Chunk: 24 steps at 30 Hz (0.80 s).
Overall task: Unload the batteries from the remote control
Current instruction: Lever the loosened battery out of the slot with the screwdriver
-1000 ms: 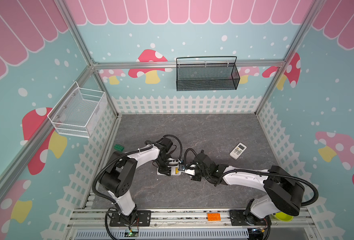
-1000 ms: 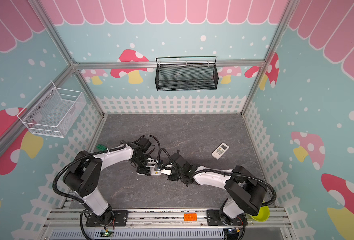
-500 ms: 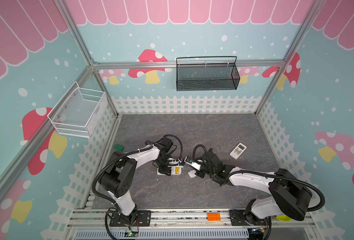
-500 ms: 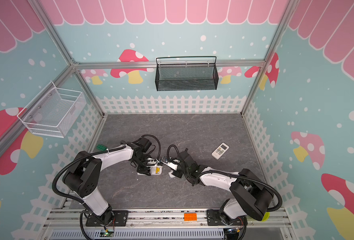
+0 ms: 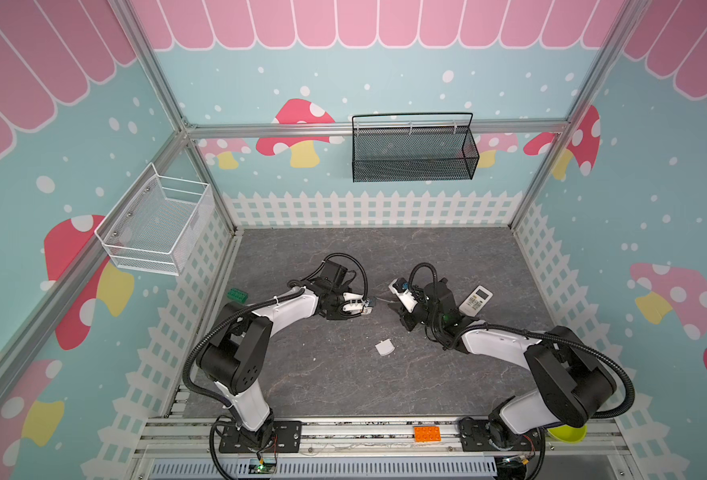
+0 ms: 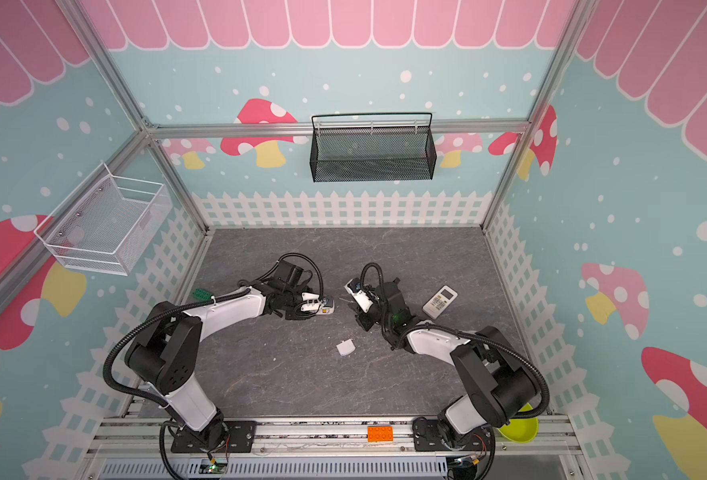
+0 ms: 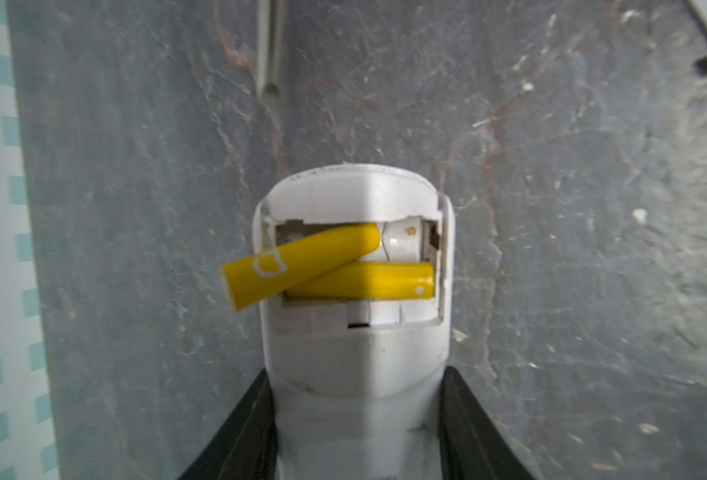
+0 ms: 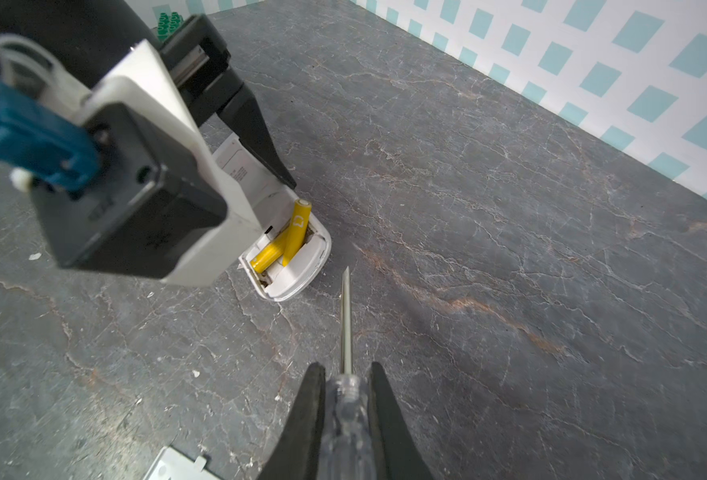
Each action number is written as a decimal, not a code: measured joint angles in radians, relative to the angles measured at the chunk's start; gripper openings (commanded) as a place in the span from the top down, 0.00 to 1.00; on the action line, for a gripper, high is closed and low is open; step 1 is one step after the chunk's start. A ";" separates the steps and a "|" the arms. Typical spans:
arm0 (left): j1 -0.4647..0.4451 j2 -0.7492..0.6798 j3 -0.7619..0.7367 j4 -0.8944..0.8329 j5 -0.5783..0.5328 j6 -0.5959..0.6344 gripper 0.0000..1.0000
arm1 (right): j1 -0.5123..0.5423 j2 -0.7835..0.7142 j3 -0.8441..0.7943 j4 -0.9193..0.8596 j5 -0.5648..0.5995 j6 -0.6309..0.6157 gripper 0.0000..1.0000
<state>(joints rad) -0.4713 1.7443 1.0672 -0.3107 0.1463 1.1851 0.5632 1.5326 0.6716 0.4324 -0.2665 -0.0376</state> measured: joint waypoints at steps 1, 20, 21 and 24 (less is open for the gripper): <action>0.000 0.003 -0.002 0.031 -0.007 0.005 0.71 | -0.002 0.016 0.014 0.003 -0.012 0.002 1.00; 0.002 0.059 -0.138 0.393 -0.075 0.097 0.71 | -0.078 0.153 0.190 0.037 -0.213 0.032 1.00; 0.002 0.059 -0.140 0.398 -0.075 0.100 0.71 | -0.078 0.157 0.190 0.037 -0.218 0.032 1.00; 0.002 0.060 -0.143 0.411 -0.075 0.103 0.71 | -0.078 0.172 0.190 0.037 -0.229 0.032 1.00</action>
<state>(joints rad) -0.4698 1.8042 0.9237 0.1001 0.0711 1.2884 0.4850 1.7046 0.8612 0.4694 -0.4950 -0.0055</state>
